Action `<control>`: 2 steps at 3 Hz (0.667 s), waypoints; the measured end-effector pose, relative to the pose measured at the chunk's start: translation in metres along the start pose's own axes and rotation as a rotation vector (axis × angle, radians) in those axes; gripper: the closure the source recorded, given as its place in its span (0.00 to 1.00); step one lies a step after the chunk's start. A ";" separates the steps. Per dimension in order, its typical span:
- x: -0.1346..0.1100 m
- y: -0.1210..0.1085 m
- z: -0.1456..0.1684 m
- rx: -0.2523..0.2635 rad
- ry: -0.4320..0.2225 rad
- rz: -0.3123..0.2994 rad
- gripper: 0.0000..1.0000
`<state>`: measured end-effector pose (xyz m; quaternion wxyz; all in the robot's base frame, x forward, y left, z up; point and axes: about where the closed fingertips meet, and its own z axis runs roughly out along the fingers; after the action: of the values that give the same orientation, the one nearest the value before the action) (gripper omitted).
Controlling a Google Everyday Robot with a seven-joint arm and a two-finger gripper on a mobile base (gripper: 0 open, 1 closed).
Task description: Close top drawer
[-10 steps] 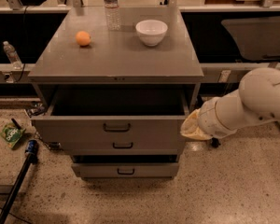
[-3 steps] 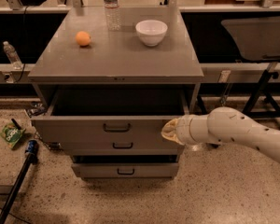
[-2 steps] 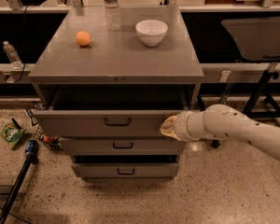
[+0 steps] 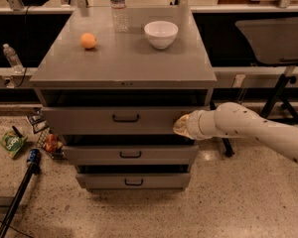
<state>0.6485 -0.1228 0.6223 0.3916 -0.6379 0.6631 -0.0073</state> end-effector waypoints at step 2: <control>0.007 -0.008 -0.001 0.001 0.009 0.027 1.00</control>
Offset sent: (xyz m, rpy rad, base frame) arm -0.0229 -0.0200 0.0185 0.0366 0.1173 -0.0419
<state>0.6556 -0.1302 0.6234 0.3890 -0.6287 0.6733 -0.0053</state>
